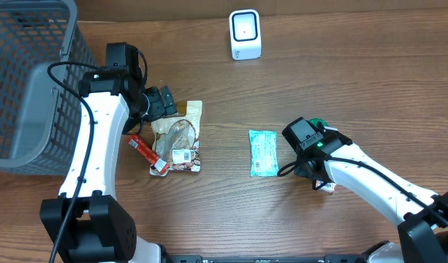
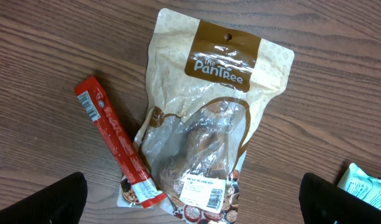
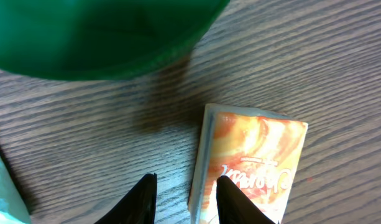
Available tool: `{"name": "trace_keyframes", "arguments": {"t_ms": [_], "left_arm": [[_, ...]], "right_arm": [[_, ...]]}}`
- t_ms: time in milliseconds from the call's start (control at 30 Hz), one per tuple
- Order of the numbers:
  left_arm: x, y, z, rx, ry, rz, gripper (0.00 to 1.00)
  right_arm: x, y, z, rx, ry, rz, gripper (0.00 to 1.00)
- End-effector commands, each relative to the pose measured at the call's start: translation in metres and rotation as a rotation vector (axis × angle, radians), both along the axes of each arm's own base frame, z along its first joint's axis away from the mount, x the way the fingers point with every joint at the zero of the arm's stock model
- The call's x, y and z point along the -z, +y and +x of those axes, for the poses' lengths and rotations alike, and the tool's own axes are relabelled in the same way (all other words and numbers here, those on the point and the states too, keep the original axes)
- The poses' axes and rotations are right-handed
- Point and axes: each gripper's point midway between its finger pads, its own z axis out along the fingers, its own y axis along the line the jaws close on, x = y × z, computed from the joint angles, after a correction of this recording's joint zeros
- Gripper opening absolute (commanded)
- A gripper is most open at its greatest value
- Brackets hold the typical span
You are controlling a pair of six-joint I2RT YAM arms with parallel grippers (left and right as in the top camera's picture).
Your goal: Scan the item barcode
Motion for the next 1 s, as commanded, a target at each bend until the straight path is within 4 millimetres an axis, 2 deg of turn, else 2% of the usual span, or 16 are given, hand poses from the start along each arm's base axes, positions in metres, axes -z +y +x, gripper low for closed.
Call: {"name": "trace_keyframes", "arguments": {"t_ms": [0,500,700,867,967], "left_arm": [[-0.002,-0.002,0.001,-0.006,-0.006,-0.009,1.0],[-0.002,-0.002,0.001,-0.006,-0.006,-0.009,1.0],[-0.002,-0.002,0.001,-0.006,-0.006,-0.009,1.0],[-0.002,-0.002,0.001,-0.006,-0.006,-0.009,1.0],[-0.002,-0.002,0.001,-0.006,-0.006,-0.009,1.0]], "right_arm": [[0.0,-0.005,-0.001,0.009,-0.008,-0.03,0.33],[0.004,-0.011,-0.005,0.038,0.007,-0.055,0.32],[0.023,-0.013,-0.01,0.037,0.049,-0.082,0.32],[0.041,-0.017,-0.016,0.042,0.103,-0.115,0.21],[0.042,-0.016,-0.017,0.042,0.113,-0.11,0.2]]}}
